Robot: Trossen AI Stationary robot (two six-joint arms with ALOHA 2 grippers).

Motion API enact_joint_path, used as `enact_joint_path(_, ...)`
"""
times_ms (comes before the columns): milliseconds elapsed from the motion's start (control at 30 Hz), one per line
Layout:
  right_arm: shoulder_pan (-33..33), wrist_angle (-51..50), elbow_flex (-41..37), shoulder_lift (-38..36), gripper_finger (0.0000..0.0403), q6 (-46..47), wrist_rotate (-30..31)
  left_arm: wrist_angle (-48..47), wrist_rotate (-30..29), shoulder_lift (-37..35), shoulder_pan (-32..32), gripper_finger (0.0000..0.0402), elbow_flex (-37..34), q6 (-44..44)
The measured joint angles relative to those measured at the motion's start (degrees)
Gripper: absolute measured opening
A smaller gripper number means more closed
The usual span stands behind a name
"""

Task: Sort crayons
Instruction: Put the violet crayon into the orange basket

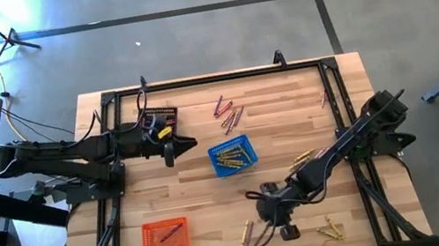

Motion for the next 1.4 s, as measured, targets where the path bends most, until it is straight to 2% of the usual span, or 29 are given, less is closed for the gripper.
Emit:
enact_joint_path(133, 0.0, 1.9, 0.0, 0.5, 0.0057, -6.6, 0.0, 0.0, 0.0, 0.0, -0.8, 0.009, 0.0, 0.2)
enact_joint_path(200, -0.2, 3.7, 0.0, 1.1, 0.0057, -6.2, 0.0, 0.0, 0.0, 0.0, -1.3, 0.009, 0.0, 0.1)
enact_joint_path(300, -0.9, 6.0, 0.0, 2.4, 0.0057, 3.2, 0.0, 0.1, 0.0, 0.0, -2.3, 0.009, 0.0, -0.3)
enact_joint_path(500, -1.3, 8.3, 0.0, 6.0, 0.0057, 32.0, 0.0, 0.5, 0.0, 0.0, -5.1, 0.009, 0.0, -2.0)
enact_joint_path(567, -0.7, 10.5, 0.0, 7.3, 0.0057, 39.1, -0.2, 0.8, 0.0, 0.0, -6.1, 0.009, 0.0, -2.6)
enact_joint_path(667, 1.0, 11.5, 1.9, 9.3, 0.0057, 43.2, 1.6, 1.0, 0.0, 0.0, -7.5, 0.009, 0.0, -2.9)
enact_joint_path(867, 3.2, 10.9, 9.0, 14.4, 0.0057, 45.9, 6.7, 1.4, 0.0, -0.1, -9.9, 0.009, 0.0, -3.9)
enact_joint_path(1067, 3.4, 0.2, 20.1, 20.5, 0.0057, 45.3, 7.5, 2.7, 0.1, -1.8, -11.7, 0.009, -0.1, -4.0)
enact_joint_path(1233, 2.9, -11.7, 27.7, 21.3, 0.0058, 48.3, 10.4, 3.5, 0.3, -5.5, -12.6, 0.009, -0.1, -5.6)
enact_joint_path(1333, 2.8, -19.8, 31.5, 21.3, 0.0058, 54.3, 14.4, 3.4, 1.4, -8.8, -13.2, 0.009, -0.1, -2.5)
enact_joint_path(1400, 2.8, -22.1, 32.4, 21.3, 0.0058, 64.7, 17.9, 3.6, 1.5, -11.4, -13.4, 0.009, -0.1, -1.6)
